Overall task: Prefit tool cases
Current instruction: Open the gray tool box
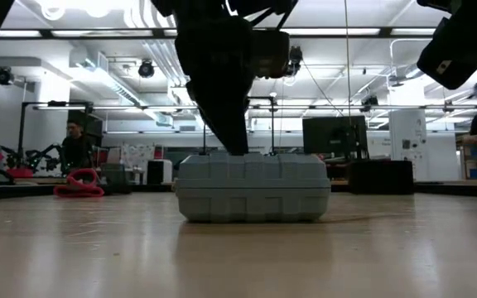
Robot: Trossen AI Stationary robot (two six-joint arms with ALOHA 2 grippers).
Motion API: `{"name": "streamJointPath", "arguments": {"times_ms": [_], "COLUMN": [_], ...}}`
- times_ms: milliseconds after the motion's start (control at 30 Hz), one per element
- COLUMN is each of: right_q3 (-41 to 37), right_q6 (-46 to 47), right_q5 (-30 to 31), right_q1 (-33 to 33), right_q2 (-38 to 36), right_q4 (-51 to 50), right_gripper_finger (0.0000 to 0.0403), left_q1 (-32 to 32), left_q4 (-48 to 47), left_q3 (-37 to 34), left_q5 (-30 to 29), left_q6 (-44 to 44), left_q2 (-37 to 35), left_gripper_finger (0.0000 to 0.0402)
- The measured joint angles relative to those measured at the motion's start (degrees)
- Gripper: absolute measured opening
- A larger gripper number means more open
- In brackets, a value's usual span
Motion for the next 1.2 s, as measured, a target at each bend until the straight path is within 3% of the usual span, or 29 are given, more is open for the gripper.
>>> {"name": "streamJointPath", "arguments": {"times_ms": [333, 600, 933, 1200], "right_q3": [0.0, 0.0, -0.04, -0.04], "right_q6": [-0.03, -0.08, -0.59, -0.59], "right_q5": [0.04, 0.33, 1.58, 2.78], "right_q1": [-0.01, -0.01, -0.01, -0.01], "right_q2": [0.0, 0.0, 0.0, 0.08], "right_q4": [0.02, 0.02, 0.02, 0.07], "right_gripper_finger": [0.0, 0.0, 0.0, 0.0], "left_q1": [0.33, 0.78, 0.98, 0.98], "left_q4": [-2.64, -10.59, -9.4, -2.43], "left_q3": [-0.77, -1.0, 0.91, 1.57], "left_q5": [-4.35, -10.2, -10.33, -7.29], "left_q6": [-0.04, -0.08, 0.07, 2.37], "left_q2": [-0.54, -1.75, -4.54, -4.13], "left_gripper_finger": [0.0125, 0.0118, 0.0128, 0.0156]}}
